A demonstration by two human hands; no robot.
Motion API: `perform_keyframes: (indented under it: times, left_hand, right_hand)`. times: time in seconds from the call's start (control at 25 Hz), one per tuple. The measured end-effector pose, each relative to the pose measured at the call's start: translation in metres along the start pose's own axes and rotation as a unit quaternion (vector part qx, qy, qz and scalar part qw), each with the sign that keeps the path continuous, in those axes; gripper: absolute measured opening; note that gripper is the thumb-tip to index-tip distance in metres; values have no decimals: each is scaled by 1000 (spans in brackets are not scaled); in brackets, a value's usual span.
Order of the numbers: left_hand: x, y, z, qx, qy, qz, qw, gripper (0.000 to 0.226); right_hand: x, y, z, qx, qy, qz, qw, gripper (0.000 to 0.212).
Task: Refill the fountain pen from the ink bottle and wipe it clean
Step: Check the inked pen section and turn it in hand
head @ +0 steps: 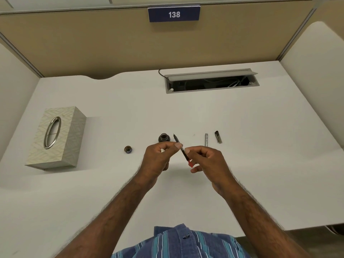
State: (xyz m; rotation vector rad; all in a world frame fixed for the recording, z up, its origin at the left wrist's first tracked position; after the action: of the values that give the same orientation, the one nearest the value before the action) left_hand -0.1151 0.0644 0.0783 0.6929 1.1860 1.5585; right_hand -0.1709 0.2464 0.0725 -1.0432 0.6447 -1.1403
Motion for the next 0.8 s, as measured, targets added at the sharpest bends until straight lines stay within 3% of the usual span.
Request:
perform_keyframes:
  times: [0.2,0.44,0.56,0.8]
  left_hand:
    - [3,-4,-12,-22,40,0,999,17]
    - [11,-10,-24,-34,62,21,997,16]
    - [13,-13,-28,-36,70,26,997,17]
    - [17,-13,-32,-30,66,25,997,19]
  right_hand:
    - [-44,8,-34,27,75,22,997,21]
    - [-84,24,-84,40,179,215,959,38]
    - [-89,31,-95,42,187,308,932,49]
    - [-91,41,-101,35,178,341,922,31]
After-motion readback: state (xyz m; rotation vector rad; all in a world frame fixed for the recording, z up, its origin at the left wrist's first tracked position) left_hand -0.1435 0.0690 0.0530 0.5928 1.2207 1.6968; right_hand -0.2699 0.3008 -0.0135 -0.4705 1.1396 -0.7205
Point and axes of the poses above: each hand's wrist, its own z-axis away from the middle knuckle, its own x-axis out of the palm, y = z × x, the point moved 8 cm from there along -z, towards the middle knuckle, and after that the axes turned 7 degrees about -z, right-handed, at the moved point
